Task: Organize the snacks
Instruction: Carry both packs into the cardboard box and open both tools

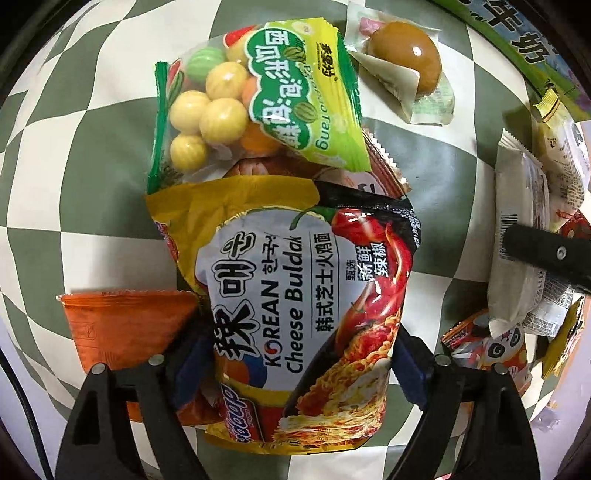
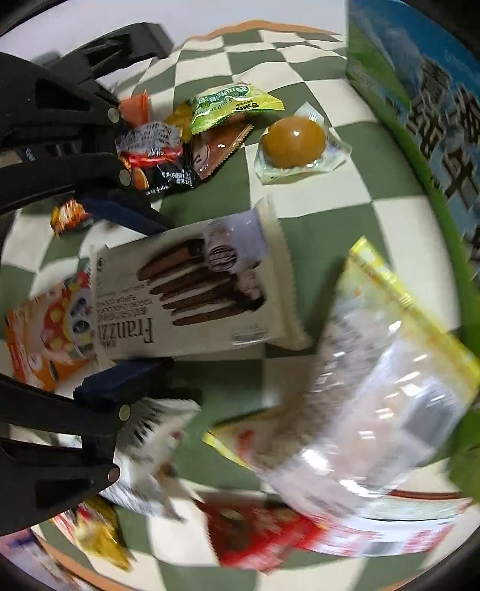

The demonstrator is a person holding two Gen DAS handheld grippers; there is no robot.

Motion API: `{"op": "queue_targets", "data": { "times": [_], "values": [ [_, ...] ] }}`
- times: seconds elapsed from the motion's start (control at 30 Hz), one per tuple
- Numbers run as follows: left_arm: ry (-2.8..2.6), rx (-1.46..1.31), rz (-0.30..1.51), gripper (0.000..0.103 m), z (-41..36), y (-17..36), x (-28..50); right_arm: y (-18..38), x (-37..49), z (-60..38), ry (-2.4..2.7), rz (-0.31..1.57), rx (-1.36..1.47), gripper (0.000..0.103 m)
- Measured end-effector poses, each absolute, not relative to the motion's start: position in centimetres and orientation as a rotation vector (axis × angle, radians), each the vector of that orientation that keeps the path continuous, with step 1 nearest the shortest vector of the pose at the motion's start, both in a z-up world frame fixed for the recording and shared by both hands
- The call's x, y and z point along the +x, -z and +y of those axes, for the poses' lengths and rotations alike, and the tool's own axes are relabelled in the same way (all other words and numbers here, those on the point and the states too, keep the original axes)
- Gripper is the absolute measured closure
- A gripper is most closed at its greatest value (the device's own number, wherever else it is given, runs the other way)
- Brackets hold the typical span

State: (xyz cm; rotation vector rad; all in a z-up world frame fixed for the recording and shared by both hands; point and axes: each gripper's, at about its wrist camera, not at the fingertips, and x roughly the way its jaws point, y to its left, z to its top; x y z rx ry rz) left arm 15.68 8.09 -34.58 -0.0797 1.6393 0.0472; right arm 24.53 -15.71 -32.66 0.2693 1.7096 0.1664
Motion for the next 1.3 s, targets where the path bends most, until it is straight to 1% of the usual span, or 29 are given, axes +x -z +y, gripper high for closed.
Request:
{"op": "queue_targets", "data": {
  "times": [0.1,0.13,0.2,0.23,0.27,0.5,0.67,0.8,0.87,0.93,1.0,1.03,1.07,1.13,1.3],
  "values": [
    [-0.054,-0.063,1.625,0.019,7.7,34.2,15.5,31.5,25.0,-14.3,-0.176,1.641,0.13,0.03],
    [-0.056,-0.058,1.615,0.021,7.5,34.0,15.4,31.5,25.2,-13.8,-0.173,1.635,0.106,0.03],
    [-0.061,-0.054,1.596,0.021,7.5,33.6,15.0,31.6,25.6,-13.3,-0.156,1.638,0.061,0.03],
    [-0.061,-0.047,1.583,0.022,7.6,33.3,14.7,31.8,25.9,-12.9,-0.153,1.646,0.053,0.034],
    [-0.059,-0.04,1.573,0.022,7.6,33.0,14.6,32.1,25.8,-12.8,-0.151,1.649,0.055,0.041],
    [-0.043,-0.008,1.48,0.022,7.1,29.7,13.7,29.3,23.2,-12.3,-0.096,1.574,0.087,0.042],
    [0.01,-0.014,1.409,0.023,7.2,26.5,13.2,24.4,20.5,-14.2,-0.082,1.496,0.164,0.042],
    [0.05,-0.011,1.355,0.023,7.8,24.2,13.0,18.8,19.9,-16.8,-0.079,1.419,0.225,0.042],
    [0.07,-0.008,1.325,0.024,7.6,22.7,11.9,16.9,19.7,-17.7,-0.08,1.375,0.247,0.042],
    [0.092,-0.012,1.293,0.024,7.5,19.4,12.7,14.6,18.8,-18.4,-0.087,1.335,0.269,0.042],
    [0.109,-0.012,1.261,0.024,6.8,17.1,13.9,16.2,18.3,-19.7,-0.099,1.302,0.281,0.042],
    [0.121,-0.008,1.237,0.024,6.4,15.8,14.7,16.1,18.7,-19.7,-0.107,1.283,0.286,0.042],
    [0.126,-0.006,1.218,0.024,5.7,14.8,15.4,14.9,19.0,-20.1,-0.12,1.259,0.296,0.042],
    [0.137,-0.001,1.178,0.024,4.8,12.4,17.4,14.4,20.0,-20.2,-0.139,1.232,0.314,0.042],
    [0.168,-0.039,1.149,0.024,4.0,8.5,22.0,11.9,24.2,-20.9,-0.188,1.181,0.354,0.042]
  ]
}}
